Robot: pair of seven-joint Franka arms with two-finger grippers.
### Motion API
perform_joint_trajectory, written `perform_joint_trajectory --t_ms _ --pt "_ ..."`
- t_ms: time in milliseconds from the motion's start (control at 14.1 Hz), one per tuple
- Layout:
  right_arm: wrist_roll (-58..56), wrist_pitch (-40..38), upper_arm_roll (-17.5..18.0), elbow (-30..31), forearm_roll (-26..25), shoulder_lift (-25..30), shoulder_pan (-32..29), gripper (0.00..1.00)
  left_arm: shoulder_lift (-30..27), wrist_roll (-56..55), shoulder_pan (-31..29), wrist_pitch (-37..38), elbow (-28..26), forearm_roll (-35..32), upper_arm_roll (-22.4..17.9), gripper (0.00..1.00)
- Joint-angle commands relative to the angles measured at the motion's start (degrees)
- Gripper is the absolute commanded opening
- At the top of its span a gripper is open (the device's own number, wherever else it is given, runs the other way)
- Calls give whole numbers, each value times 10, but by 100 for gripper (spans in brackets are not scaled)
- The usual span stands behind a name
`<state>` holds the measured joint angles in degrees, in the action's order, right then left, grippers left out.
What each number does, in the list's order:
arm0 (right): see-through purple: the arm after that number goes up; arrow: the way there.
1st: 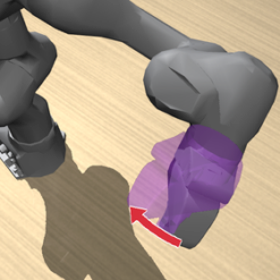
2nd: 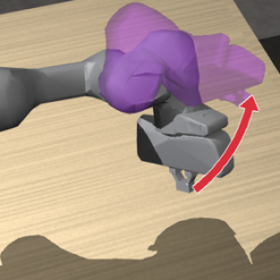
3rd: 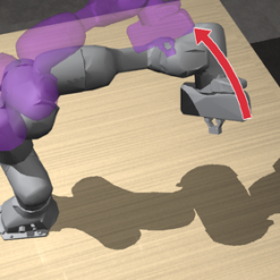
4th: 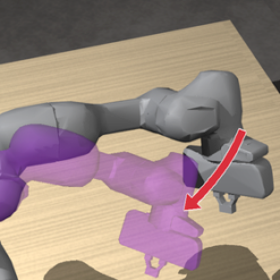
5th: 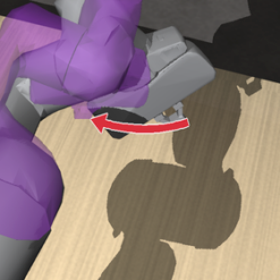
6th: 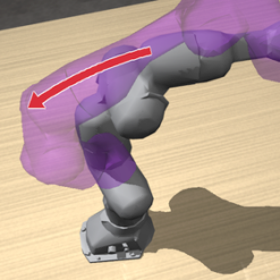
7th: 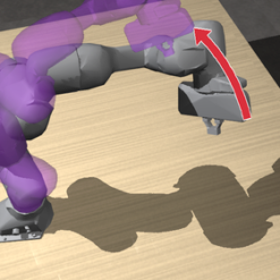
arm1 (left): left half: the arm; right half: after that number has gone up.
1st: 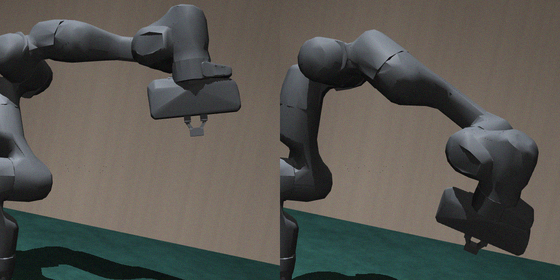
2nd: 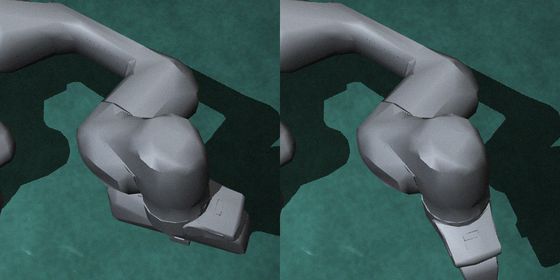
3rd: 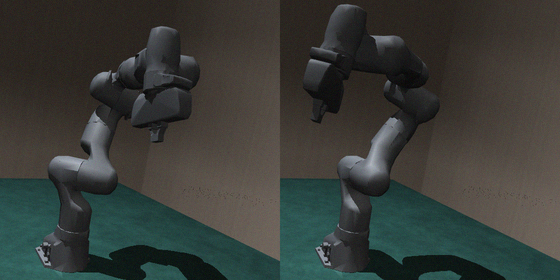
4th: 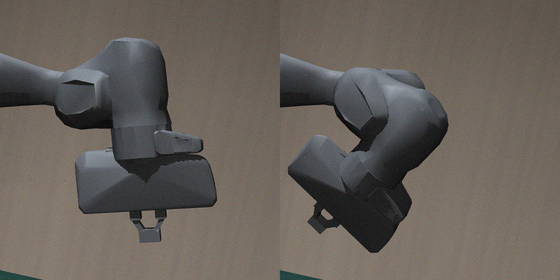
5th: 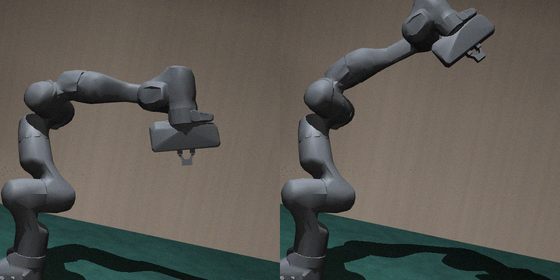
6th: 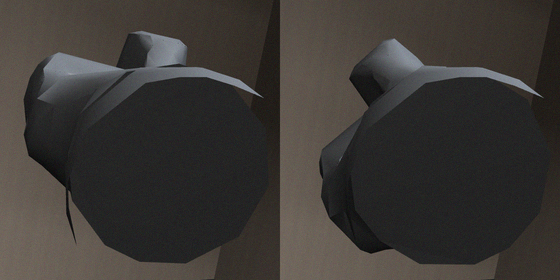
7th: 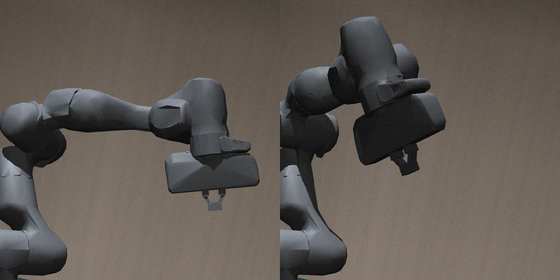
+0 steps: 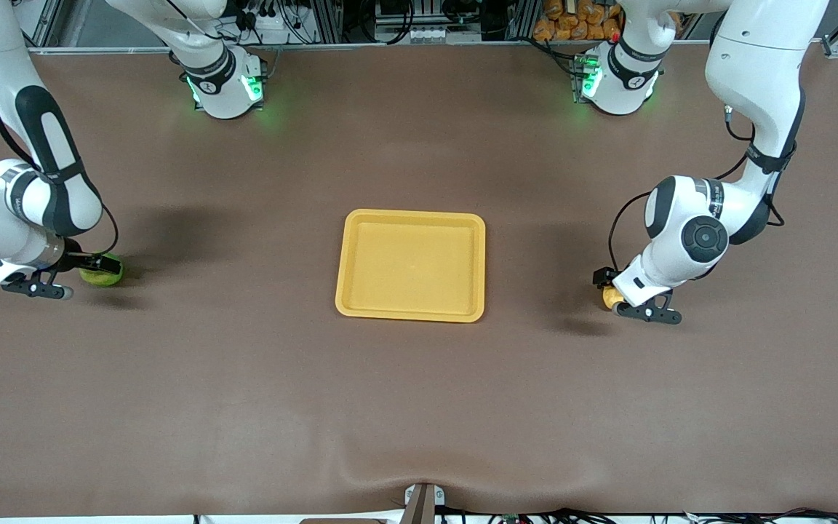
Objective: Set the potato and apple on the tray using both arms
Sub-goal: 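Close the left gripper on the potato while the right gripper grasps the apple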
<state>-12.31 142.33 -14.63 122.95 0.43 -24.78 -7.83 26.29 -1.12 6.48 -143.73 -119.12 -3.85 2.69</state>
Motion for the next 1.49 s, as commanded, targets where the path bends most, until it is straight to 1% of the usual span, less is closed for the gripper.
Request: perform_joint_trajectory --t_ms 0,71,142,212,283,354,425,637,850,920,1062,1133,1274,1345,1416 --pt "-5 17 4 11 12 0 -3 84 15 -1 -2 -27 -2 -20 -1 100" --pt "-5 17 4 11 12 0 -3 55 15 -1 -2 -28 -2 -32 -1 100" --pt "-5 16 6 11 12 0 -3 32 15 -5 -2 -28 -2 -35 -1 100" --pt "-5 16 6 11 12 0 -2 12 15 -11 -2 -27 -2 -35 -1 92" --pt "-5 16 6 11 12 0 -2 1 15 -19 -1 -27 -2 -35 -1 66" --pt "-5 16 6 11 12 0 -3 0 14 -31 -2 -27 -1 -36 -1 22" --pt "-4 15 6 10 12 1 -2 0 13 -32 -1 -27 0 -36 -1 0" --pt "-6 10 7 10 12 2 -1 0 6 -32 -1 -24 5 -36 -1 0" --pt "-49 8 7 10 12 4 -1 0 -18 -34 5 -18 24 -36 -1 0" --pt "-60 5 8 9 12 5 1 0 -27 -34 5 0 36 -36 0 0" --pt "-61 -28 14 1 12 9 3 0 -33 -45 11 75 87 -35 6 0" --pt "-59 -53 21 -11 12 12 3 0 -33 -56 15 120 121 -35 12 0" --pt "-56 -125 22 -51 13 14 3 0 -28 -90 22 182 172 -35 28 0" --pt "-56 -157 22 -67 17 16 3 0 -27 -107 29 201 186 -35 34 0" --pt "-56 -183 22 -79 31 19 3 0 -27 -126 42 208 194 -35 35 0"
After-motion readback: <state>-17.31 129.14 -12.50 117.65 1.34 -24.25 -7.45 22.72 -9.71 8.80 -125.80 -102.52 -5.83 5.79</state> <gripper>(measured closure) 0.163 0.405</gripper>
